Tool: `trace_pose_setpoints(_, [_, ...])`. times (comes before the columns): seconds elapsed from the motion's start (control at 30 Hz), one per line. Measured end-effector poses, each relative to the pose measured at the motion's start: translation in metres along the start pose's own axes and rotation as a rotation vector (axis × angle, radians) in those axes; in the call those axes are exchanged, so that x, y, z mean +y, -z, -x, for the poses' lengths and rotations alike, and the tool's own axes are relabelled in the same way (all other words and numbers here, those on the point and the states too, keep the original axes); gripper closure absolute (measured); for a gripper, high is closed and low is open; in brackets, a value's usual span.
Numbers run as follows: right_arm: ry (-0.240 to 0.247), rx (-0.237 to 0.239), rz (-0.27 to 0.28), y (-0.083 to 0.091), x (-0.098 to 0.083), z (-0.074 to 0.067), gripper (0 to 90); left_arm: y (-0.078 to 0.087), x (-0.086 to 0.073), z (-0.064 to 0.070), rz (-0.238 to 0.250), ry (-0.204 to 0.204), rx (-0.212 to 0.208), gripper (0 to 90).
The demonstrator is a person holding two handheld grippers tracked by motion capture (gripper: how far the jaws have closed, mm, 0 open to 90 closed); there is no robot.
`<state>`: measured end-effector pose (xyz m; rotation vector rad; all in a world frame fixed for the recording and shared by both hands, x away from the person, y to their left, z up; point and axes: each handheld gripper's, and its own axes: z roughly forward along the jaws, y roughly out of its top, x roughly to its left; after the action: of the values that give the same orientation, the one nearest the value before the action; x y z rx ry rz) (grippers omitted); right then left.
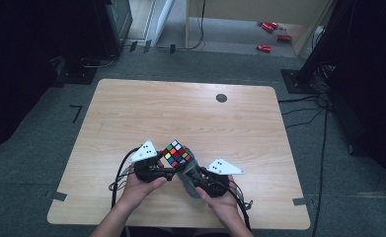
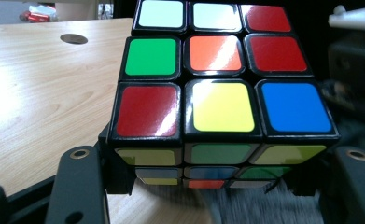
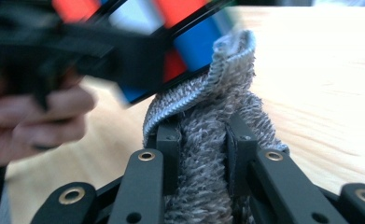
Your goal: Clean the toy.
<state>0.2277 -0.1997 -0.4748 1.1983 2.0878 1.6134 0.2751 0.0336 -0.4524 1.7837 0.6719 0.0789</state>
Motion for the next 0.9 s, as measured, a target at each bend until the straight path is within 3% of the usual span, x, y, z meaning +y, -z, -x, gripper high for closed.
trace_pose_setpoints(0.13, [0.019, 0.031, -0.020, -0.006, -0.004, -0.010, 73.1, -0.001, 0.000, 0.000, -0.001, 0.001, -0.001, 34.9])
trace_pose_setpoints(0.27, [0.075, 0.065, -0.053, -0.013, -0.009, -0.023, 73.1, 0.000, 0.000, 0.000, 0.000, 0.005, 0.002, 34.9])
trace_pose_setpoints(0.33, [0.073, 0.049, -0.042, -0.010, -0.006, -0.018, 73.1, 0.001, 0.001, -0.001, 0.007, 0.005, -0.003, 34.9])
trace_pose_setpoints(0.43, [0.012, -0.009, 0.005, 0.001, 0.001, -0.001, 73.3, 0.000, 0.000, 0.001, -0.002, 0.002, -0.005, 34.9])
trace_pose_setpoints(0.5, [-0.003, -0.035, 0.019, 0.005, 0.002, 0.004, 73.3, -0.002, 0.000, 0.001, -0.005, 0.002, -0.010, 34.9])
trace_pose_setpoints(0.6, [0.012, -0.014, 0.003, 0.001, 0.000, -0.003, 73.3, -0.003, 0.000, 0.002, -0.004, 0.005, -0.012, 34.9])
trace_pose_setpoints(0.73, [0.067, 0.052, -0.043, -0.009, -0.007, -0.019, 73.1, -0.001, 0.000, 0.000, 0.000, 0.005, -0.007, 34.9])
trace_pose_setpoints(0.8, [0.077, 0.052, -0.045, -0.008, -0.005, -0.017, 73.2, 0.001, 0.000, -0.001, 0.006, 0.005, -0.005, 34.9])
trace_pose_setpoints(0.9, [0.020, 0.008, -0.002, 0.004, 0.004, 0.001, 73.5, 0.002, 0.000, -0.003, 0.001, 0.002, 0.001, 34.9])
